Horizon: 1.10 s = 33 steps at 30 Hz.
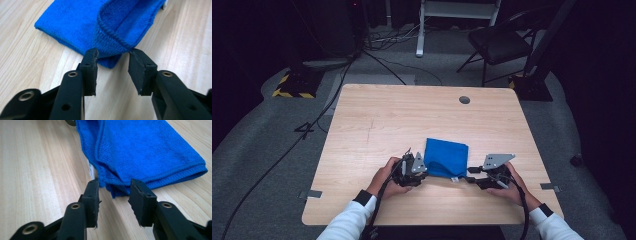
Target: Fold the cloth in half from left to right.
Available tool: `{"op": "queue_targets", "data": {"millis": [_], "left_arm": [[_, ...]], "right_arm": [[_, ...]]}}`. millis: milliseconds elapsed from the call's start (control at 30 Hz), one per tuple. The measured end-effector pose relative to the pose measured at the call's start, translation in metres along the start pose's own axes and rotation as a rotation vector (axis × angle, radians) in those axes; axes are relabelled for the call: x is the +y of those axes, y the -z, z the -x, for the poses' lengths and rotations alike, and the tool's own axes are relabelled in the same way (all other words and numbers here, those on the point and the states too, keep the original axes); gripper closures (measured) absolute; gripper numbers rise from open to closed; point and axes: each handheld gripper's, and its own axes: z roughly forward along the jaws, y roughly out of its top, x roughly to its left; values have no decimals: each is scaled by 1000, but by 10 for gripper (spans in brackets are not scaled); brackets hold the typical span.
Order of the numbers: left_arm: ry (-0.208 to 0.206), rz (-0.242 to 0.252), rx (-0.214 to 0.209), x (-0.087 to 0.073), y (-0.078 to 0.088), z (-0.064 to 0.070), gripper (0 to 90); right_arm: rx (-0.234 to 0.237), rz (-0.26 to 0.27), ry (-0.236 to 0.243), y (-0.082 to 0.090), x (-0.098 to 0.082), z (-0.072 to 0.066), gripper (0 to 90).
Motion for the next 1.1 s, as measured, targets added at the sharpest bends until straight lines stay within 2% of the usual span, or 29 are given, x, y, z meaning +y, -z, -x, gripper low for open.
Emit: {"op": "queue_targets", "data": {"millis": [167, 233, 300, 333, 400, 433, 467, 600, 633, 733, 767, 833, 933, 967, 1033, 1100], "left_arm": [[19, -1, 2, -6, 7, -1, 506], [42, 3, 3, -10, 13, -3, 480], [70, 6, 23, -14, 20, -6, 421], [70, 6, 23, -14, 20, -6, 401], [109, 22, 39, -16, 22, -11, 384], [150, 38, 47, -14, 22, -15, 308], [159, 46, 47, -13, 21, -16, 302], [168, 53, 81, -8, 18, -19, 296], [173, 64, 86, -5, 16, -22, 293], [191, 77, 99, 2, 13, -29, 267], [191, 77, 99, 2, 13, -29, 256], [219, 82, 91, 7, 9, -37, 236], [229, 92, 53, 12, -2, -47, 221], [223, 89, 37, 13, -5, -48, 213], [217, 87, 30, 14, -7, -49, 210], [178, 63, 12, 18, -16, -44, 206]], "right_arm": [[-16, 8, -16, 7, -3, -1, 547], [-21, 17, -26, 12, -5, 0, 523], [-57, 36, -51, 20, -7, 3, 479], [-57, 36, -51, 20, -7, 3, 479], [-81, 50, -69, 22, -6, 5, 454], [-101, 55, -80, 21, -5, 7, 435], [-106, 55, -80, 20, -4, 8, 427], [-137, 52, -87, 17, -1, 10, 410], [-154, 63, -100, 15, 2, 13, 396], [-172, 71, -99, 10, 9, 17, 387], [-172, 71, -99, 10, 9, 17, 387], [-175, 60, -86, 2, 16, 18, 372], [-161, 44, -65, -9, 23, 15, 361], [-156, 36, -58, -12, 24, 13, 359], [-142, 22, -48, -16, 25, 11, 354], [-133, 4, -40, -20, 24, 9, 352]]}}
